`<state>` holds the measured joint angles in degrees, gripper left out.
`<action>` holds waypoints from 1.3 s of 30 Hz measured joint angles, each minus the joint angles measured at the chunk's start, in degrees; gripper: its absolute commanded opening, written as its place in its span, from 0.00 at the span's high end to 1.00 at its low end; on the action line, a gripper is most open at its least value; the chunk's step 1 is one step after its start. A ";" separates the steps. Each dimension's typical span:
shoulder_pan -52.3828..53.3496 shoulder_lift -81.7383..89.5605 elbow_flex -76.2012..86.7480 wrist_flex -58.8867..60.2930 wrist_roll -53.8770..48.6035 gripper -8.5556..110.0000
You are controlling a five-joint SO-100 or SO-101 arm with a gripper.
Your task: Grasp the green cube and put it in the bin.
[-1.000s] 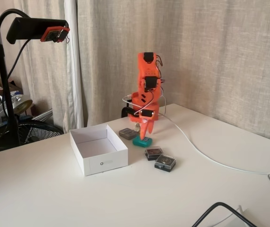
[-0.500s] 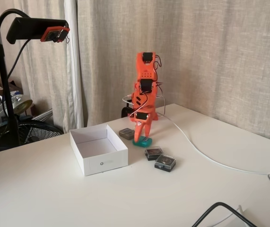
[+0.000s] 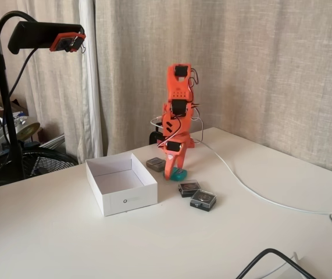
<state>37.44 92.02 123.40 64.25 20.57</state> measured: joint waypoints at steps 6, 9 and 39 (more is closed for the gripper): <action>0.00 -1.49 -1.23 0.18 0.00 0.70; 0.00 -2.11 -1.32 0.18 0.00 0.77; 0.44 -4.39 -7.03 -0.88 -0.18 1.00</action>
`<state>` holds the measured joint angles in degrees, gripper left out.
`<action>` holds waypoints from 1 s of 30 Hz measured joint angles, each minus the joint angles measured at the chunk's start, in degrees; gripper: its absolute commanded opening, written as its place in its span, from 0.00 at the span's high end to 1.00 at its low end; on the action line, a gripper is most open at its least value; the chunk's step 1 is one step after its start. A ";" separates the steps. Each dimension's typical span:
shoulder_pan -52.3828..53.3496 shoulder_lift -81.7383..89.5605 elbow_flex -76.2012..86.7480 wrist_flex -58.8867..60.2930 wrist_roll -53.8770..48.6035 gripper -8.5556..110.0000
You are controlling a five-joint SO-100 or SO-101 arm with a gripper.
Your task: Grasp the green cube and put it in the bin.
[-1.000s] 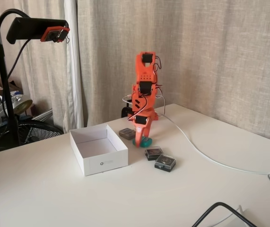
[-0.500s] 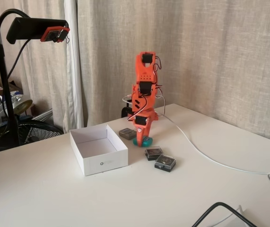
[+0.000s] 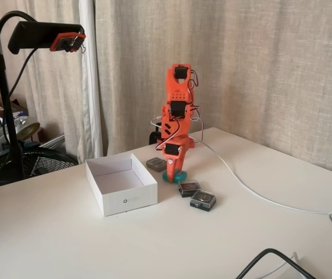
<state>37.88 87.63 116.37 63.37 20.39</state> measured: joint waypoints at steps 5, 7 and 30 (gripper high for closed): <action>-0.53 3.25 0.00 -1.67 0.18 1.00; -1.85 4.92 -0.79 -2.11 0.00 1.00; 23.03 -3.96 -25.40 -8.00 -19.34 0.78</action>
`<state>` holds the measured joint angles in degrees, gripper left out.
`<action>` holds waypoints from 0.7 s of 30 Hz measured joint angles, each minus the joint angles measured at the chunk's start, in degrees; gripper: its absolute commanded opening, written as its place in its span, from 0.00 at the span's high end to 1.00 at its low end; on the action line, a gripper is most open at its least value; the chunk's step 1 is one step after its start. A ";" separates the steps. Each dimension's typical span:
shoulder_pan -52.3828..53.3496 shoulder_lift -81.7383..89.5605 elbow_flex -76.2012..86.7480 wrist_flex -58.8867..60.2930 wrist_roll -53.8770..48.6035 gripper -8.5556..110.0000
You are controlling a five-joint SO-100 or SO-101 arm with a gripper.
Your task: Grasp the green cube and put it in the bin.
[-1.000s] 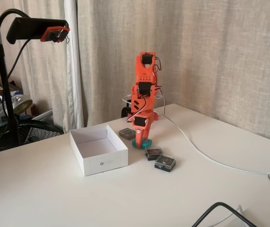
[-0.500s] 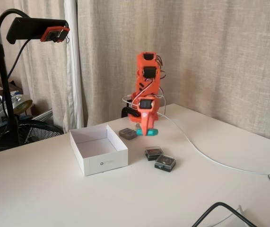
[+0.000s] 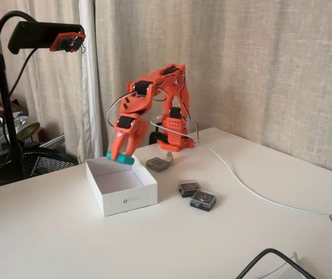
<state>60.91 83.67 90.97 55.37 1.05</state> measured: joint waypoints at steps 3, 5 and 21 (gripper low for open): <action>0.44 -1.05 -0.09 -0.62 -2.20 0.73; -0.44 -1.05 -0.09 -0.62 -4.39 0.73; -10.81 7.21 5.10 -0.62 -6.94 0.73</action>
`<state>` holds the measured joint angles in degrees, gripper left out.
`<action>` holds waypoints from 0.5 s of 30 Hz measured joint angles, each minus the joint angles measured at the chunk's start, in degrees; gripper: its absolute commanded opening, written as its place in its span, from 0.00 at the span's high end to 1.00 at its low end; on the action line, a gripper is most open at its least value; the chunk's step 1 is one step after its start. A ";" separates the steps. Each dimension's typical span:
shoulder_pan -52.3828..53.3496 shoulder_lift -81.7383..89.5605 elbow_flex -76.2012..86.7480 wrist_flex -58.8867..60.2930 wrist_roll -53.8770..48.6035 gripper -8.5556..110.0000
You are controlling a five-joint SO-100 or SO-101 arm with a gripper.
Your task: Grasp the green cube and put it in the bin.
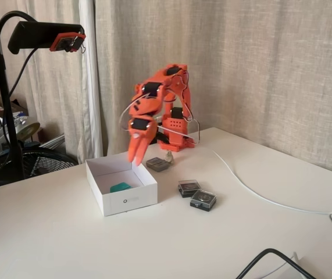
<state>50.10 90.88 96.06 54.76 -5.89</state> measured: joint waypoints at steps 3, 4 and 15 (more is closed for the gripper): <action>-8.61 9.14 4.75 -2.46 1.93 0.74; -12.04 12.30 6.33 -3.78 2.81 0.74; -46.85 48.52 32.87 -15.64 3.78 0.74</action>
<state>3.25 139.39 128.94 39.11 -2.11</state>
